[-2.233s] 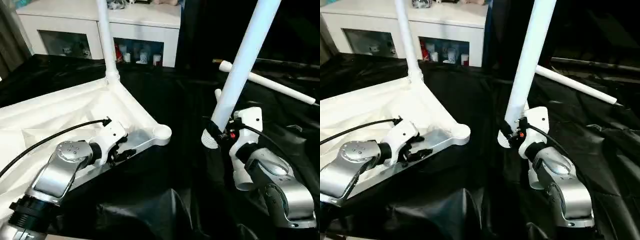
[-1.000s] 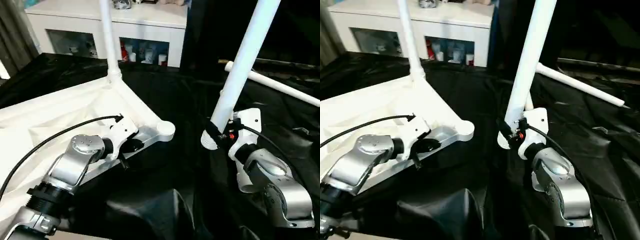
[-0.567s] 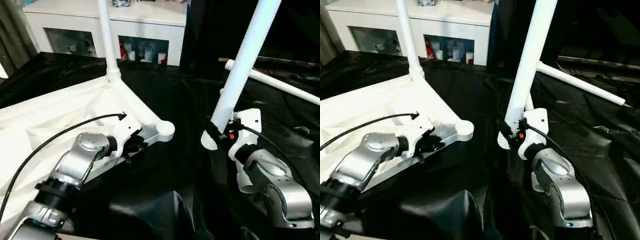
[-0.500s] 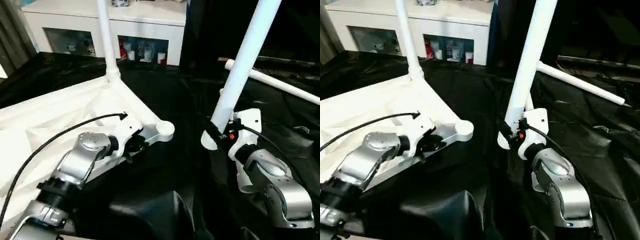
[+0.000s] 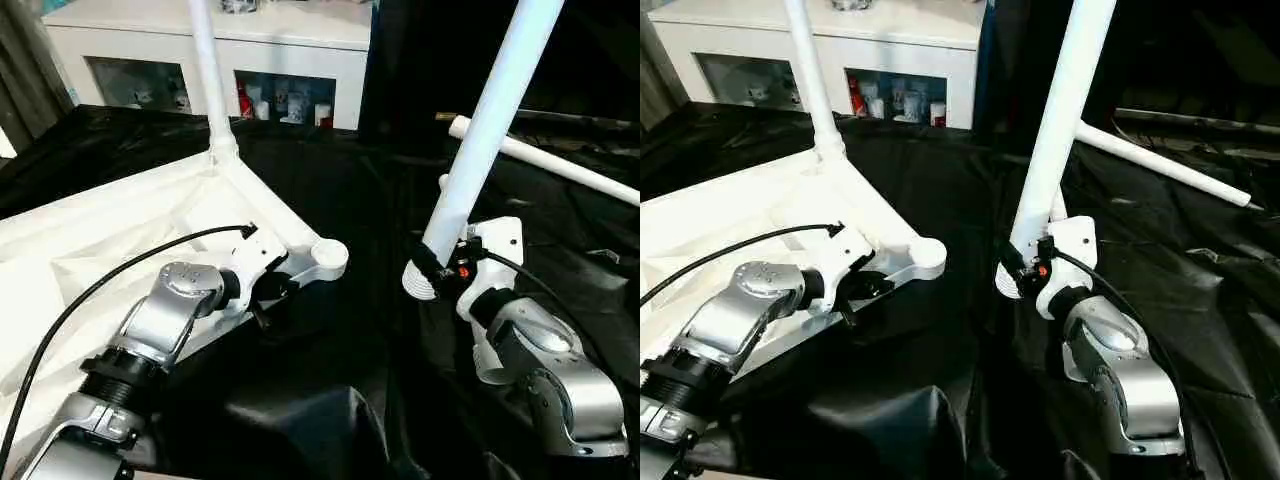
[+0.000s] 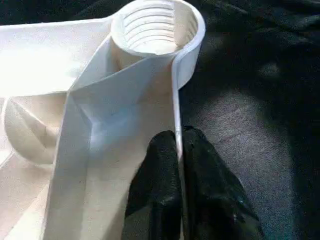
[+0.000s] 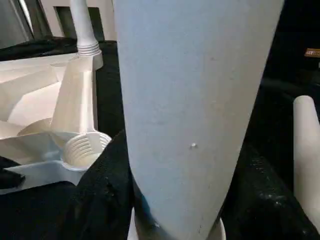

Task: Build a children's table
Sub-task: Rotate table base, then insert table leg to table base

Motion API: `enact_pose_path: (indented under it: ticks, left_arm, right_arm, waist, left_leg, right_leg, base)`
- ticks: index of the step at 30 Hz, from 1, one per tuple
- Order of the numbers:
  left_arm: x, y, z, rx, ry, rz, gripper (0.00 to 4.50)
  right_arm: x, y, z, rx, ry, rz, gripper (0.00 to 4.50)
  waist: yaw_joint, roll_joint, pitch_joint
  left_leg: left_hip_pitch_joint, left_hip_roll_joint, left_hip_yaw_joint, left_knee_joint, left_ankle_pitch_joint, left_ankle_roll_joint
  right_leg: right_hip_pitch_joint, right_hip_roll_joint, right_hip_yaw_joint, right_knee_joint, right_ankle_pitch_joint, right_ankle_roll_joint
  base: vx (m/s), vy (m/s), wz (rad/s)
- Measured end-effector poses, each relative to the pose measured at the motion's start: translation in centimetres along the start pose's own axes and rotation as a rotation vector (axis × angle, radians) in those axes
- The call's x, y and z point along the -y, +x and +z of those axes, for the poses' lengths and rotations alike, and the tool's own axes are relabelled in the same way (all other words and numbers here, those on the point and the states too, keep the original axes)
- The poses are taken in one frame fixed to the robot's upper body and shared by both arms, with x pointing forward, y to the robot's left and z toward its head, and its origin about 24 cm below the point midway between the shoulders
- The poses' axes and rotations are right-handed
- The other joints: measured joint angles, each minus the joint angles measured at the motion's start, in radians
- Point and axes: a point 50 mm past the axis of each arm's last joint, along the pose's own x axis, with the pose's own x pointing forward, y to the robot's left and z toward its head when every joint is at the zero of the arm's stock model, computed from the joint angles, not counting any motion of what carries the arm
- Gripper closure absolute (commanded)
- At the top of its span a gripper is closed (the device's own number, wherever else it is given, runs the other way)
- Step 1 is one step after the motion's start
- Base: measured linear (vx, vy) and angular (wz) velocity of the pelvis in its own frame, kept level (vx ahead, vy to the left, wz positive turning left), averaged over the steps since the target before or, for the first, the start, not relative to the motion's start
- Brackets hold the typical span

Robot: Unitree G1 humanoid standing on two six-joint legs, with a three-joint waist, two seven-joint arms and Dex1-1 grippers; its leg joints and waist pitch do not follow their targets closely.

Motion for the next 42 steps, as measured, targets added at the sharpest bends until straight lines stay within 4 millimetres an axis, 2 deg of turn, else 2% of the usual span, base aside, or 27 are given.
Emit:
enact_pose_path:
  ticks: [7,12,15,17,24,33,41,42]
  left_arm:
    - [0.4,-1.0,-0.7,-0.002,0.081,-0.091,4.46]
    - [2.0,-1.1,-0.6,0.005,0.158,-0.241,4.50]
    - [2.6,-0.6,-0.2,0.012,0.179,-0.285,4.50]
    - [2.8,-0.3,0.0,0.016,0.200,-0.296,4.50]
    - [2.6,0.1,0.2,0.021,0.254,-0.291,4.50]
    - [2.7,0.1,0.3,0.031,0.268,-0.294,4.50]
    - [2.7,0.3,0.3,0.039,0.271,-0.299,4.50]
    - [2.7,0.3,0.3,0.040,0.269,-0.299,4.03]
  right_arm:
    - [-0.3,0.0,0.0,-0.004,0.008,0.065,2.61]
    - [-2.3,0.1,0.0,-0.030,0.042,0.348,2.62]
    - [-2.8,0.6,0.9,-0.035,0.007,0.486,2.62]
    - [-2.8,0.9,1.1,-0.044,-0.005,0.528,2.62]
    - [-1.8,2.9,0.1,-0.107,-0.034,0.522,2.62]
    - [-2.3,4.6,-0.3,-0.074,-0.004,0.518,2.62]
    - [-2.5,4.8,-0.7,-0.052,0.004,0.537,2.62]
    - [-2.6,4.9,-0.7,-0.049,0.006,0.538,2.62]
  waist:
    - [0.001,0.002,0.001]
    - [0.023,0.004,0.002]
    - [0.026,0.004,0.002]
    - [0.027,0.000,0.003]
    - [0.023,-0.003,0.002]
    - [0.025,-0.003,0.002]
    - [0.023,-0.002,0.002]
    - [0.023,-0.002,0.002]
  left_leg:
    - [0.000,0.000,0.000,-0.001,0.000,0.000]
    - [-0.001,0.004,0.007,0.000,0.002,0.002]
    - [-0.002,0.008,0.017,0.000,0.003,0.005]
    - [-0.002,0.011,0.021,0.000,0.004,0.005]
    - [-0.006,0.012,0.022,0.000,0.014,0.007]
    - [-0.013,0.013,0.022,0.000,0.017,0.007]
    - [-0.013,0.013,0.022,0.000,0.018,0.007]
    - [-0.013,0.013,0.022,0.000,0.018,0.006]
  right_leg:
    - [0.000,0.000,0.000,0.000,0.000,0.000]
    - [0.000,-0.001,0.000,-0.001,0.000,0.000]
    - [0.000,-0.003,0.001,0.000,0.000,0.000]
    - [0.001,-0.003,0.001,0.000,0.000,0.000]
    - [-0.003,-0.003,0.000,0.004,0.000,0.000]
    - [-0.010,-0.003,-0.001,0.007,0.001,0.000]
    - [-0.010,-0.003,-0.001,0.008,0.001,-0.001]
    - [-0.010,-0.003,-0.001,0.008,0.001,-0.001]
  base:
    - [0.000,0.000,0.00]
    - [0.000,0.000,0.00]
    - [0.000,0.000,0.00]
    - [0.000,0.000,0.00]
    - [0.000,0.000,0.00]
    - [0.000,0.000,0.00]
    - [0.000,0.000,0.00]
    - [0.000,0.000,0.00]
